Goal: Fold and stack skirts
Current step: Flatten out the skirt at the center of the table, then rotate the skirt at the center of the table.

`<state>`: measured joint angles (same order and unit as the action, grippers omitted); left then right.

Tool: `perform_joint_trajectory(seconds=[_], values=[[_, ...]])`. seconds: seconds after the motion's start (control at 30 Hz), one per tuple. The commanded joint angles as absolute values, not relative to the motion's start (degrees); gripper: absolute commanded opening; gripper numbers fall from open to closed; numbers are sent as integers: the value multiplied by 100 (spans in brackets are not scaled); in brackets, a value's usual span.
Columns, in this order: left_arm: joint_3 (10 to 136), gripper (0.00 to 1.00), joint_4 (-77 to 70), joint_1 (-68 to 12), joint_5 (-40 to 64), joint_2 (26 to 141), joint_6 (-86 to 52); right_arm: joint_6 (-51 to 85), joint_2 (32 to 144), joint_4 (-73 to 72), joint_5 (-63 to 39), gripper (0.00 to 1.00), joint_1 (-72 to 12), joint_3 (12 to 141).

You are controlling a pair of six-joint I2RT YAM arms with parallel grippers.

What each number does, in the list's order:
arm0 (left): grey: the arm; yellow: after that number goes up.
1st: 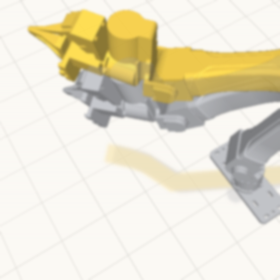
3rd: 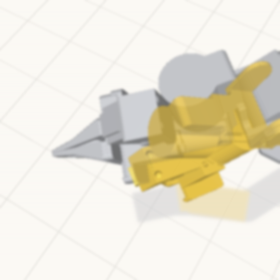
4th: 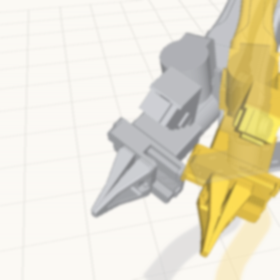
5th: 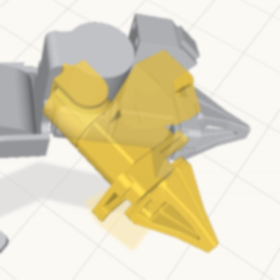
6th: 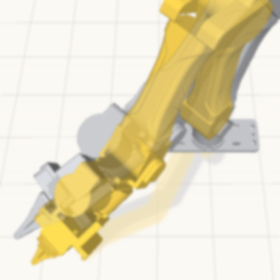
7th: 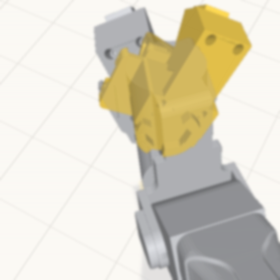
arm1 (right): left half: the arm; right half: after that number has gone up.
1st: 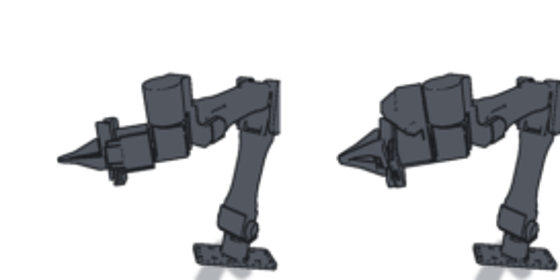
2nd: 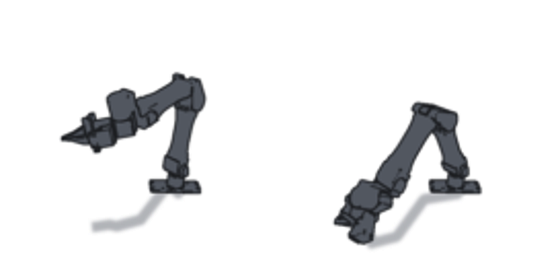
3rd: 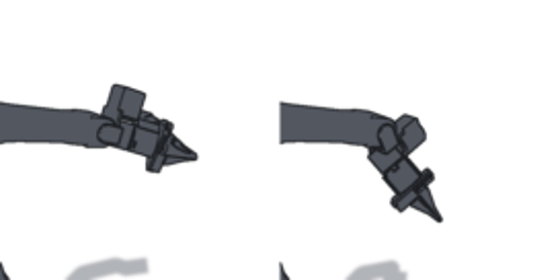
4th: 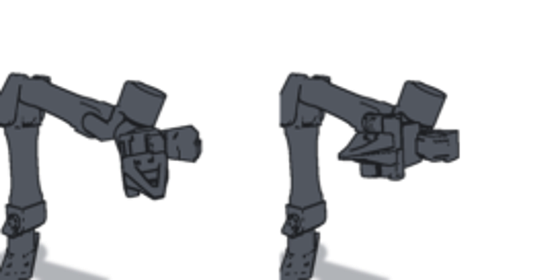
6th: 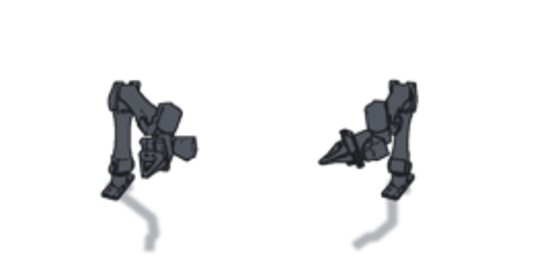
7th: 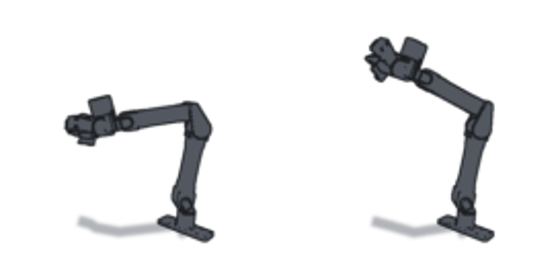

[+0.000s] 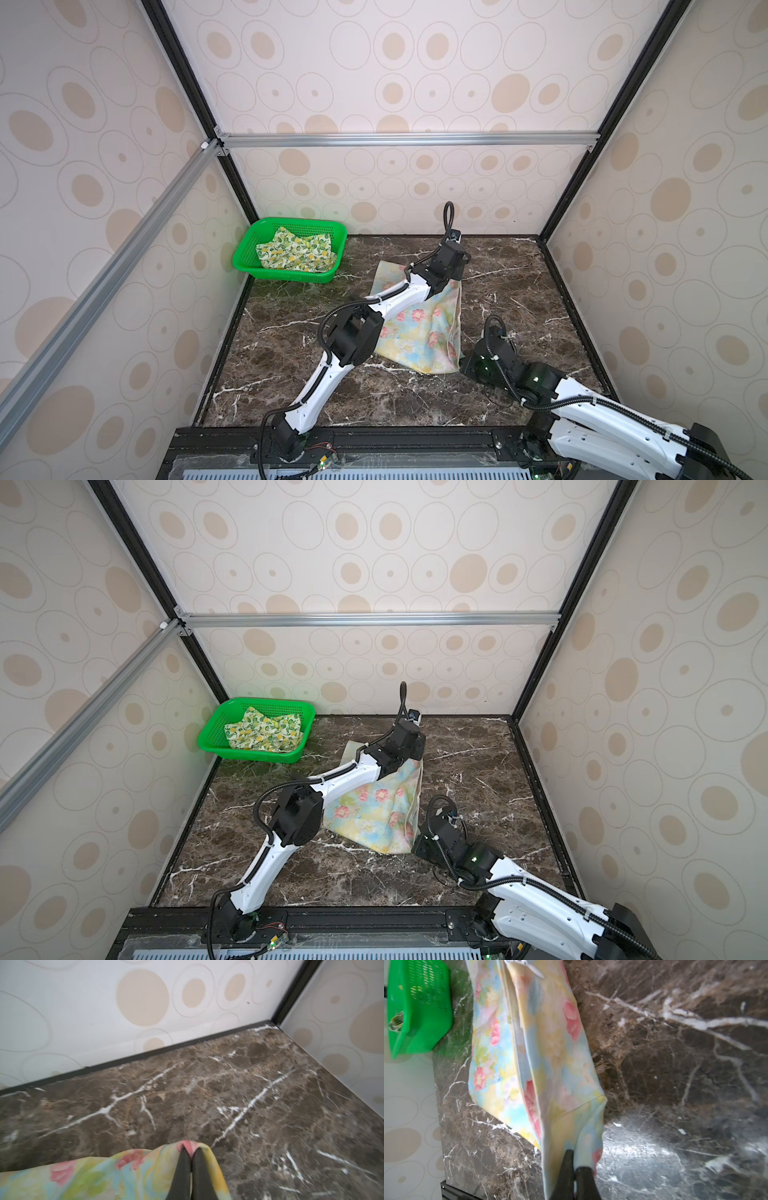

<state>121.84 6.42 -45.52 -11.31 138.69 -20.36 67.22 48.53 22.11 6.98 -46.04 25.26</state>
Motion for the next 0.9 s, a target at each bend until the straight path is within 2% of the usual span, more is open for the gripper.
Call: perform_joint_trajectory(seconds=[0.0, 0.03, 0.07, 0.1, 0.23, 0.33, 0.37, 0.43, 0.53, 0.6, 0.7, 0.87], values=[[12152, 48, 482, -4437, -745, 13559, -2437, 6565, 4940, 2581, 640, 39, -4647, 2687], [11801, 59, 509, -4406, -802, 13311, -2487, 6429, 4962, 2833, 703, 49, -4642, 2891], [11301, 65, 460, -4353, -878, 12921, -2584, 6274, 4979, 3065, 804, 52, -4641, 3115], [10788, 67, 342, -4304, -933, 12552, -2683, 6149, 4981, 3293, 922, 52, -4641, 3294], [8490, 69, 0, -4026, -1161, 10745, -3122, 5552, 4970, 3700, 1480, 57, -4639, 3847], [7212, 62, 240, -4021, -1347, 9719, -3355, 4884, 5264, 3443, 1767, 63, -4598, 4010], [6831, 59, 313, -4033, -1302, 9447, -3539, 4660, 5469, 3301, 1734, 61, -4553, 4071], [6160, 54, 375, -4068, -1194, 8996, -3920, 4325, 5931, 3029, 1622, 51, -4455, 4212], [5243, 49, 346, -4168, -1121, 8469, -4478, 4088, 6697, 2832, 1346, 23, -4147, 4447], [4813, 48, 348, -4269, -1140, 8231, -4739, 3995, 7092, 2773, 1033, 9, -3892, 4513], [4454, 48, 326, -4435, -1144, 8104, -5017, 3902, 7490, 2661, 855, 2, -3656, 4500], [4263, 45, 344, -4588, -988, 8464, -5329, 3845, 7906, 2483, 743, 0, -3573, 4317]])
